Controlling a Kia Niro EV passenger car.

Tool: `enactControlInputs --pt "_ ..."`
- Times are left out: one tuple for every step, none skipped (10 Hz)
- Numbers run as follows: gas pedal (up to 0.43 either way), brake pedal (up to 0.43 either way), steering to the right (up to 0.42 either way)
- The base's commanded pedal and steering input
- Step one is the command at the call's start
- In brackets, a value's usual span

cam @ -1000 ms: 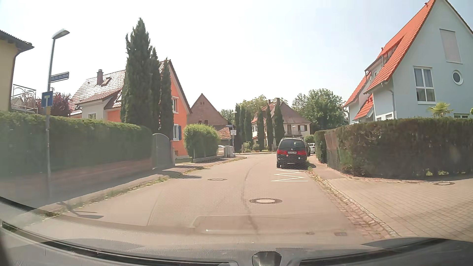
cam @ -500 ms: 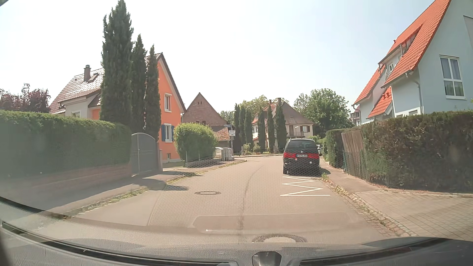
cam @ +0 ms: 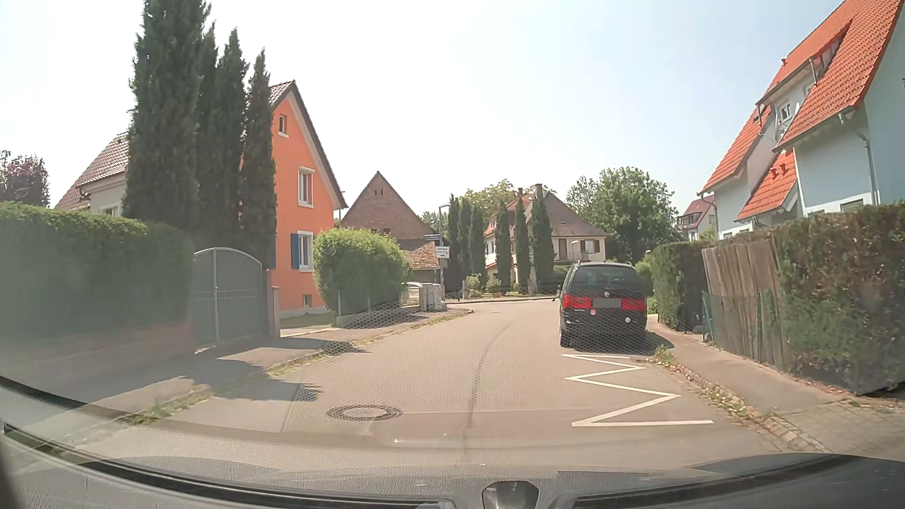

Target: Follow the waypoints while adhering to traffic rules and regulations

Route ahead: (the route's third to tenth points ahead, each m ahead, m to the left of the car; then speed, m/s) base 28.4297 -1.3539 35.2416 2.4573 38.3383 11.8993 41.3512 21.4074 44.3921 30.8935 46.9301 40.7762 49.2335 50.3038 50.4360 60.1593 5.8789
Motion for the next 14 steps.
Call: enactControlInputs --pt "0.008 0.000 -0.008" --pt "0.008 0.000 -0.008" --pt "0.008 0.000 -0.007" --pt "0.008 0.000 -0.008" --pt "0.008 0.000 -0.008" --pt "0.008 0.000 -0.008" --pt "0.008 0.000 -0.007" --pt "0.008 0.000 -0.005" --pt "0.008 0.000 -0.003" --pt "0.008 0.000 0.000" --pt "0.008 0.000 0.002" --pt "0.008 0.000 0.006" --pt "0.008 0.000 0.011" --pt "0.008 0.000 0.016"
